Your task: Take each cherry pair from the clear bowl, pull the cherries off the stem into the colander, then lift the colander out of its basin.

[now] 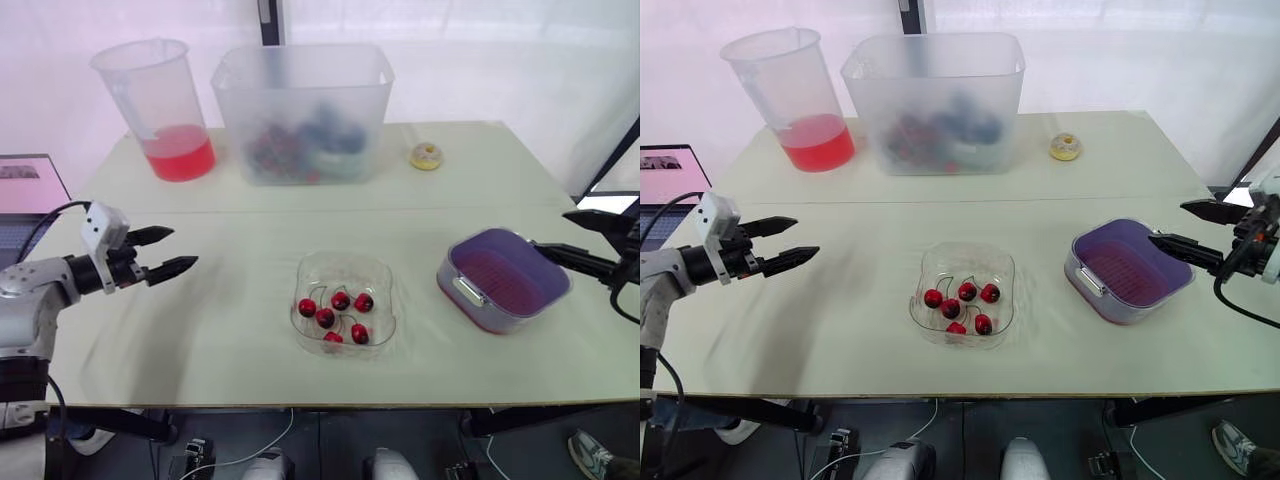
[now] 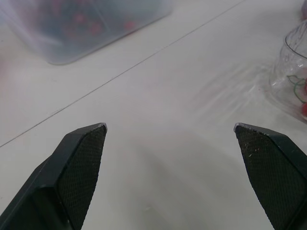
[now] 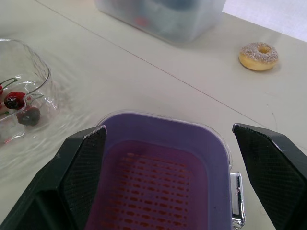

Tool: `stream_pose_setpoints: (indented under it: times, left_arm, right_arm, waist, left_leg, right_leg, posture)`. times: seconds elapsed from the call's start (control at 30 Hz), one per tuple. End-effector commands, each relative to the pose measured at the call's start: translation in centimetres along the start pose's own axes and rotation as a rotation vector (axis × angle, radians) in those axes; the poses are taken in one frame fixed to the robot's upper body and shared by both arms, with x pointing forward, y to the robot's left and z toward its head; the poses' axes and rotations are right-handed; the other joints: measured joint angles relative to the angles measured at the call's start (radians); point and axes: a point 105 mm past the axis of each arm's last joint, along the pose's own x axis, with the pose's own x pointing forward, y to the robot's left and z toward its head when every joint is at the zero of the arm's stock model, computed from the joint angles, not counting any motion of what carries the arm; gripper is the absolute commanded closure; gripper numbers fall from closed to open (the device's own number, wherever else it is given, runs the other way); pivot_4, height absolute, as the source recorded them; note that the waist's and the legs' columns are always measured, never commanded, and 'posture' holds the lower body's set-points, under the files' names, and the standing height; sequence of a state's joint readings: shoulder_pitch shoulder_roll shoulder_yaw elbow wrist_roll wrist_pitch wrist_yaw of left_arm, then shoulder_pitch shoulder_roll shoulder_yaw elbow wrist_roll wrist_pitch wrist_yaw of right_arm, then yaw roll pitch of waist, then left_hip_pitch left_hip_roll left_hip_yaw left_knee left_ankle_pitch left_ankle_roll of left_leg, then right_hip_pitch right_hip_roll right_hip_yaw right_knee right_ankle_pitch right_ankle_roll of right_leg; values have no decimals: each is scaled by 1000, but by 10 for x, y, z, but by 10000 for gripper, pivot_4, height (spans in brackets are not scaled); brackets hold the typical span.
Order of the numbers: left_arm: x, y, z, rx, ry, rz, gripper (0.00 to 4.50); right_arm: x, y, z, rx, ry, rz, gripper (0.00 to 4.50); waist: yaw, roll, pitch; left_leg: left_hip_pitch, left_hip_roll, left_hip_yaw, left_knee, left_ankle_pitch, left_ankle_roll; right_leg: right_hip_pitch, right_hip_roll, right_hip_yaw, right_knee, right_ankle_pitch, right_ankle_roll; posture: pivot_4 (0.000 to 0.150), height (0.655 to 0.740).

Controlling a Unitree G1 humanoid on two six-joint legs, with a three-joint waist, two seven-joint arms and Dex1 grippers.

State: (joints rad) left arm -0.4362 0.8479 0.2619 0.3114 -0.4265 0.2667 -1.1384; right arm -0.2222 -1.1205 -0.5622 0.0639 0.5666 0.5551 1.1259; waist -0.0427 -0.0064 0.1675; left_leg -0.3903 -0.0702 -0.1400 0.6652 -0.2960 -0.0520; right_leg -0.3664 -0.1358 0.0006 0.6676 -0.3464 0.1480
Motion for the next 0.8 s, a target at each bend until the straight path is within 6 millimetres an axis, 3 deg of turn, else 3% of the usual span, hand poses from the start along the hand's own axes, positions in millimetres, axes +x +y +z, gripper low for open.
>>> stream_pose_setpoints:
  times: [0.03,0.8]
  left_arm:
    - [-8,6,15,42,-36,20,260]
    - [-12,8,23,-1,-68,33,260]
  right_arm:
    - [-4,1,17,-49,-42,-5,0]
    - [-3,1,27,-40,-62,-10,0]
  waist:
    - [0,0,0]
    - [0,0,0]
  left_leg:
    - [0,0,0,0,0,0]
    - [0,0,0,0,0,0]
  right_leg:
    - [0,0,0,0,0,0]
    - [0,0,0,0,0,0]
  posture:
    - [1500,7400]
    - [1500,7400]
